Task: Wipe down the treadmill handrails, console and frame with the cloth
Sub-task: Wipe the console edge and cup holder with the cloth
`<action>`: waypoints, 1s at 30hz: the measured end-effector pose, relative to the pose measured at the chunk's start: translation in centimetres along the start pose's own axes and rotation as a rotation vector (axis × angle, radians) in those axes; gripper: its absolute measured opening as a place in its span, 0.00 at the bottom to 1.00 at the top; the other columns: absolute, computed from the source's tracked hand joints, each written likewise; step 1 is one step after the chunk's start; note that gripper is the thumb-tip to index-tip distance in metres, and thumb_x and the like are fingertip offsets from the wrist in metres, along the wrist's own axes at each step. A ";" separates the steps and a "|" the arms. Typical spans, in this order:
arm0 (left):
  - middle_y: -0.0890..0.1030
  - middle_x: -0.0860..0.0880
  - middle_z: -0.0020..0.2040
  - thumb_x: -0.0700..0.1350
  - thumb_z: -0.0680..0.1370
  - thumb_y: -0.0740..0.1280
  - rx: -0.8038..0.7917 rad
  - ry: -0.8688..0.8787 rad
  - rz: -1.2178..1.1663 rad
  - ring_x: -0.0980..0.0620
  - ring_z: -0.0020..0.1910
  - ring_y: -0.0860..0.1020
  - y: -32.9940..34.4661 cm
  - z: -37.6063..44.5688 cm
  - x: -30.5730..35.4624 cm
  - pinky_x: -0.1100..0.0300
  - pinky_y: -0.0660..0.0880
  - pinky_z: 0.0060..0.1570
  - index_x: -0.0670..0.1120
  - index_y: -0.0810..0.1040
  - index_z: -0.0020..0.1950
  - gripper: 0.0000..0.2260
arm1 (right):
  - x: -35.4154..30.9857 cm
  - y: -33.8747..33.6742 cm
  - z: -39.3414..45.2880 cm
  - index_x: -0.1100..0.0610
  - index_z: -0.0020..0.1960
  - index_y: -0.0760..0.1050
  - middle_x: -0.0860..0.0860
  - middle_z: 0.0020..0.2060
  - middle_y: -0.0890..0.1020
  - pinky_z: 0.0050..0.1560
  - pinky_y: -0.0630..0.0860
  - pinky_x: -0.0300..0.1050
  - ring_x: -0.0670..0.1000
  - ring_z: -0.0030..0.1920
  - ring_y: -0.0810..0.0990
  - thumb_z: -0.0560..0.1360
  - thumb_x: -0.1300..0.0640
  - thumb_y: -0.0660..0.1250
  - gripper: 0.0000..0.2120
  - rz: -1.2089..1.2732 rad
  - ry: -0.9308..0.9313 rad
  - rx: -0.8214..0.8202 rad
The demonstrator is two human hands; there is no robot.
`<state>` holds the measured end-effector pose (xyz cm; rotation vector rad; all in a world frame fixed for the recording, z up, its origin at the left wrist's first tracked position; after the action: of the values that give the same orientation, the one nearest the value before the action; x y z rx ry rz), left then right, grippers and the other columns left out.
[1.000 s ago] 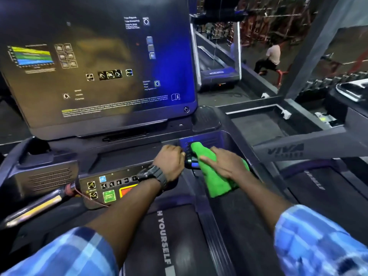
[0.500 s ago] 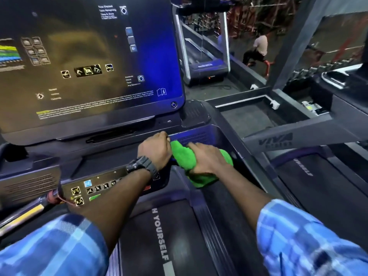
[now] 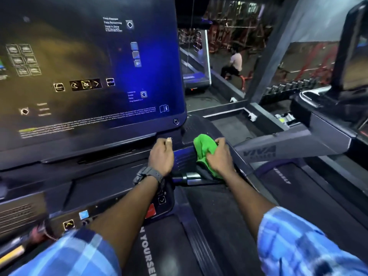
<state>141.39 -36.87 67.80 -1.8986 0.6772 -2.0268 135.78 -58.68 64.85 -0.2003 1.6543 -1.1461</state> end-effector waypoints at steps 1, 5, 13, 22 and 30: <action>0.80 0.42 0.53 0.53 0.82 0.52 0.030 -0.022 -0.033 0.42 0.53 0.76 -0.2 0.0 -0.4 0.56 0.66 0.49 0.42 0.74 0.52 0.17 | -1.2 0.5 0.1 0.54 0.61 0.68 0.60 0.56 0.75 0.52 0.72 0.53 0.64 0.55 0.77 0.70 0.60 0.68 0.21 -0.032 -0.047 0.032; 0.80 0.45 0.49 0.56 0.81 0.49 0.074 -0.008 -0.051 0.45 0.50 0.77 0.0 0.2 -0.4 0.53 0.70 0.52 0.45 0.74 0.49 0.20 | -4.9 3.4 0.0 0.50 0.60 0.74 0.53 0.54 0.76 0.52 0.73 0.51 0.59 0.55 0.77 0.68 0.60 0.72 0.22 -0.131 -0.388 -0.076; 0.81 0.47 0.45 0.68 0.73 0.45 0.096 -0.008 -0.103 0.44 0.46 0.78 -0.2 0.0 -0.3 0.45 0.74 0.54 0.47 0.76 0.47 0.30 | -2.7 -0.1 3.0 0.42 0.55 0.78 0.48 0.51 0.78 0.48 0.78 0.51 0.57 0.53 0.80 0.68 0.57 0.68 0.17 -0.504 -0.510 -0.131; 0.80 0.44 0.49 0.56 0.81 0.50 0.093 0.016 -0.026 0.45 0.51 0.76 -0.7 -0.7 0.2 0.51 0.69 0.55 0.40 0.77 0.48 0.24 | -4.2 2.9 0.7 0.44 0.55 0.79 0.47 0.51 0.78 0.43 0.78 0.51 0.55 0.54 0.80 0.69 0.57 0.65 0.16 -0.694 -0.925 -0.479; 0.77 0.37 0.50 0.51 0.83 0.50 0.041 0.013 0.183 0.40 0.54 0.72 0.5 -0.2 1.4 0.50 0.65 0.57 0.41 0.74 0.47 0.18 | -9.0 3.8 -2.0 0.45 0.57 0.78 0.49 0.51 0.75 0.38 0.76 0.51 0.57 0.50 0.79 0.67 0.59 0.72 0.20 -0.412 -0.785 -0.195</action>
<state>140.99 -38.02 68.74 -1.7343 0.7769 -1.9252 139.42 -49.93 67.84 -1.0177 1.0289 -1.0056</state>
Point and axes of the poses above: each hand's wrist, its own z-axis towards the middle knuckle, its own y-axis out of the palm, x = y × z, the point moved 7 cm from there along z, towards the middle knuckle
